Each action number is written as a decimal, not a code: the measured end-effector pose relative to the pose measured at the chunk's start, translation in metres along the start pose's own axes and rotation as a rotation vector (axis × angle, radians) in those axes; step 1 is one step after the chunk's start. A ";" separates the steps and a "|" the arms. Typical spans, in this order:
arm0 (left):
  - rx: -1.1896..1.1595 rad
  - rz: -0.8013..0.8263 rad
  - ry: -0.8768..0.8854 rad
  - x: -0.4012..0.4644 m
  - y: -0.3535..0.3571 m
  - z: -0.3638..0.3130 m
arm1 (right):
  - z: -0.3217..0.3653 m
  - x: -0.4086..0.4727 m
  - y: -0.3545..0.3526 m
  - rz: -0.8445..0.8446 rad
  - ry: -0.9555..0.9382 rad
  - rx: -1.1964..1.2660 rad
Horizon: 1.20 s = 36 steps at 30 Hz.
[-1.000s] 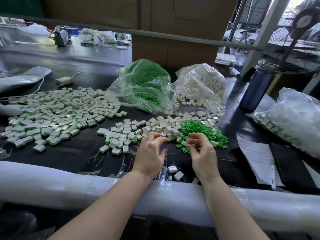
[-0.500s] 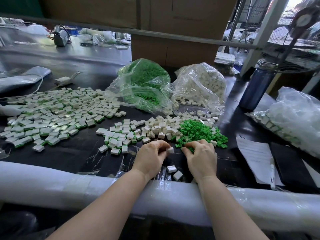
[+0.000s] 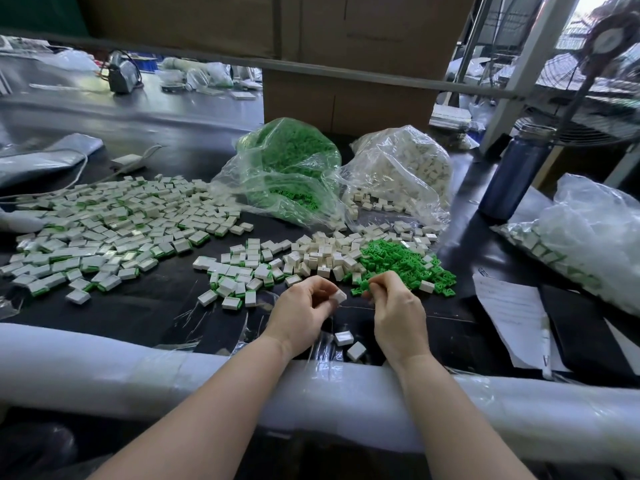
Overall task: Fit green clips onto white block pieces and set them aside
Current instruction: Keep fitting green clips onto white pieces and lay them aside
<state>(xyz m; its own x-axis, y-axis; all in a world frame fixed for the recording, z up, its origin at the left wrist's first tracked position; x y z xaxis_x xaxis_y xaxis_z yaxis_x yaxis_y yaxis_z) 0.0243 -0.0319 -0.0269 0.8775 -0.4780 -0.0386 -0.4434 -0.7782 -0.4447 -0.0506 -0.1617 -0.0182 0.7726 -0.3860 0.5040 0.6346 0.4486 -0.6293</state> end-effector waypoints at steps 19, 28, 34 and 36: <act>-0.049 0.099 -0.032 0.001 0.003 0.003 | -0.001 0.000 -0.003 0.078 0.073 0.526; -0.082 0.116 -0.020 0.002 0.003 0.002 | -0.002 0.000 -0.001 0.097 0.105 0.552; -0.059 0.134 -0.021 0.001 0.003 0.002 | -0.002 0.000 -0.001 0.101 0.115 0.548; -0.060 0.139 -0.022 0.002 0.003 0.002 | -0.002 0.000 -0.001 0.103 0.119 0.540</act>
<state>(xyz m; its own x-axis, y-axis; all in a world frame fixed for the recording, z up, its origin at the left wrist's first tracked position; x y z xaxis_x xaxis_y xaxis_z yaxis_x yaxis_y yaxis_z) 0.0247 -0.0339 -0.0303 0.8102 -0.5745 -0.1160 -0.5707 -0.7283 -0.3793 -0.0519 -0.1639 -0.0188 0.8435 -0.3930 0.3662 0.4991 0.8255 -0.2637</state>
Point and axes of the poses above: each hand's wrist, its own x-axis towards the middle knuckle, its own y-axis out of the palm, z = x × y, the point moved 3 cm from there along x, towards the middle knuckle, and after that the axes turned 11 degrees about -y, right-handed, at the moved point
